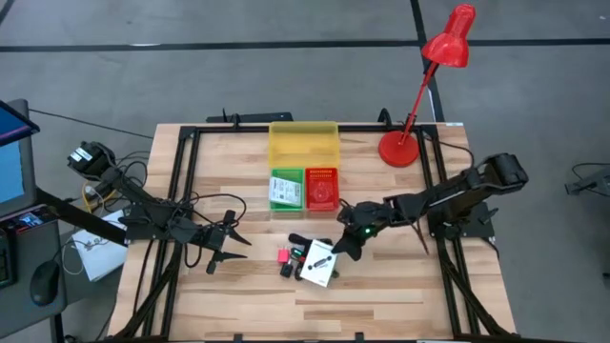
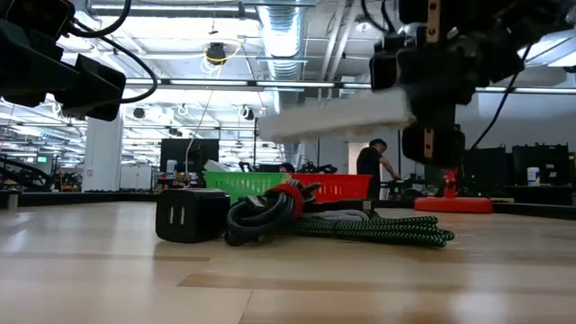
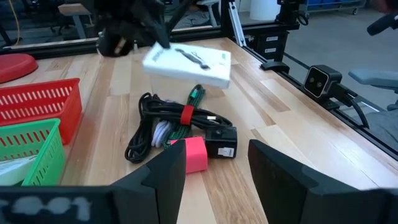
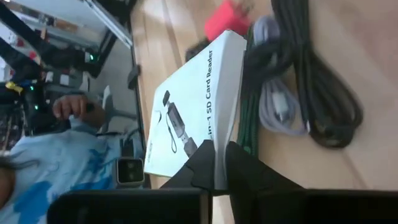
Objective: Pick and place items into bin
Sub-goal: Put the white box card reader into the green bin
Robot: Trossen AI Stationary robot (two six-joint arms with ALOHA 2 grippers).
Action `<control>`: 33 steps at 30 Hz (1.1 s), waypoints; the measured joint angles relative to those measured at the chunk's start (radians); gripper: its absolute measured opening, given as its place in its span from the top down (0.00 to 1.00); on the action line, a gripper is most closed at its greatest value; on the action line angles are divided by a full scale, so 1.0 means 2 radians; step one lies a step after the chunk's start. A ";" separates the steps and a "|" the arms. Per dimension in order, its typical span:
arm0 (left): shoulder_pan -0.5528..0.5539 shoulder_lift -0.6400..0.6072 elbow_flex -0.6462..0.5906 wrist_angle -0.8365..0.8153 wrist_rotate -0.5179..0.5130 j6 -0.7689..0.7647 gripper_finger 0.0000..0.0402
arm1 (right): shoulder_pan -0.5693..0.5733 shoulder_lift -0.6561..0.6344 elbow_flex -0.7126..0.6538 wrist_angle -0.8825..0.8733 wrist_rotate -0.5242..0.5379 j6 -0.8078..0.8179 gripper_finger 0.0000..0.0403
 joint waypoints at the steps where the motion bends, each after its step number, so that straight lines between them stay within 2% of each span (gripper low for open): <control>1: 0.000 0.000 0.000 0.000 0.000 0.000 0.58 | -0.002 -0.007 0.000 -0.001 0.004 -0.003 0.97; 7: 0.000 0.000 0.000 0.000 0.000 0.000 0.58 | -0.030 -0.036 0.006 -0.005 0.029 -0.045 0.97; 13: 0.000 0.000 0.000 0.000 0.000 0.000 0.58 | -0.070 -0.039 0.052 -0.072 0.060 -0.121 0.97; 20: 0.000 0.000 0.000 0.000 0.000 0.000 0.58 | -0.114 -0.026 0.122 -0.131 0.139 -0.203 0.97; 25: 0.000 0.000 0.000 -0.003 0.000 -0.004 0.58 | -0.133 -0.014 0.172 -0.211 0.238 -0.244 0.97; 33: 0.000 0.000 0.000 -0.007 0.000 -0.007 0.58 | -0.138 0.025 0.229 -0.230 0.323 -0.268 0.97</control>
